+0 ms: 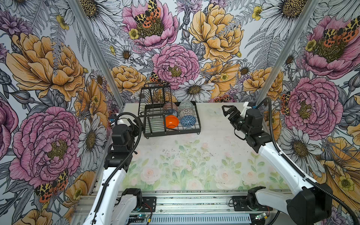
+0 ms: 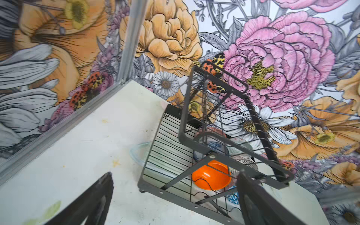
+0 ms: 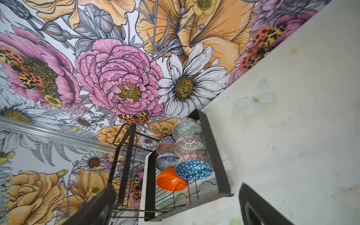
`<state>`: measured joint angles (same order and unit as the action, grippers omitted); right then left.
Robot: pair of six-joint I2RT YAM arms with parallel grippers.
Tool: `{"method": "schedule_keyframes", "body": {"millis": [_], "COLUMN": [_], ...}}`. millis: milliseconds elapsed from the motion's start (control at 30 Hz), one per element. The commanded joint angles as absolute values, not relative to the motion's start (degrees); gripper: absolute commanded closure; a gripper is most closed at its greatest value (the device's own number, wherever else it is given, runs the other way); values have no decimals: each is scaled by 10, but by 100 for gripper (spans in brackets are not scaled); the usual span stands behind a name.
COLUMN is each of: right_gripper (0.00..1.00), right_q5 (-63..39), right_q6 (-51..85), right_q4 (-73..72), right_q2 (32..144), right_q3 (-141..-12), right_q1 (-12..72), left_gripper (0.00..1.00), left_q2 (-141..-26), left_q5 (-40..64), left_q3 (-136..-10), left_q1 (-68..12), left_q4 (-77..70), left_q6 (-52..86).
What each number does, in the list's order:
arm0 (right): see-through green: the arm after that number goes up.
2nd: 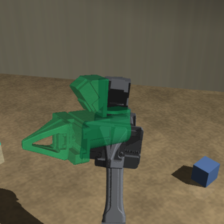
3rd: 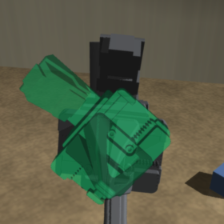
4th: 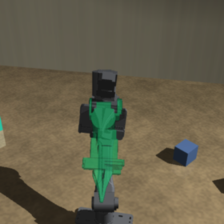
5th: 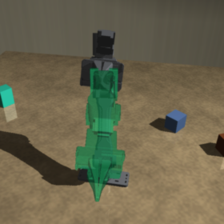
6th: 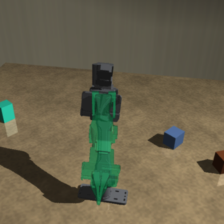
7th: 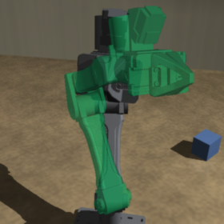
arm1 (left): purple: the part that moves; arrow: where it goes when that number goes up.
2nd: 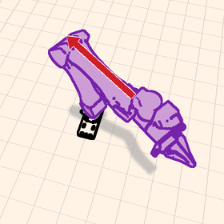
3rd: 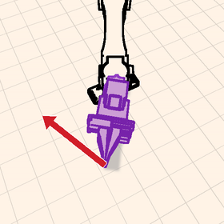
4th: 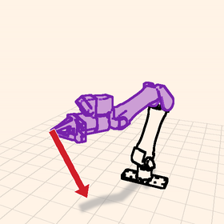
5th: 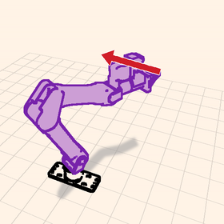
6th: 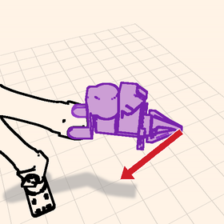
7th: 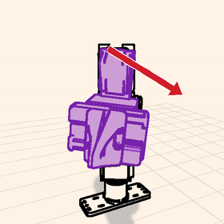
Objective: Load bowls into a dish rack
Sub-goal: Reset both arms
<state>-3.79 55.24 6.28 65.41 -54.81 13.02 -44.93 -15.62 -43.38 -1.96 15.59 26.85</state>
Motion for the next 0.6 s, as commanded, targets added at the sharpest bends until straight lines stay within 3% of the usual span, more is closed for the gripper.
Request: {"method": "schedule_keyframes", "body": {"millis": [0,267,567], "right_gripper": [1,1,1], "right_q5": [82,227,320], "right_q6": [416,301,256], "right_q4": [94,99,88], "right_q2": [608,589,606], "right_q3": [-516,-455,-413], "right_q1": [121,83,48], "left_gripper": [1,1,1], "left_q2": [-426,-430,-483], "left_q5": [-290,-398,-396], "left_q3": [-380,-248,-159], "left_q1": [-15,-8,-1], "left_q4": [97,8,-139], "left_q6": [260,277,203]}}
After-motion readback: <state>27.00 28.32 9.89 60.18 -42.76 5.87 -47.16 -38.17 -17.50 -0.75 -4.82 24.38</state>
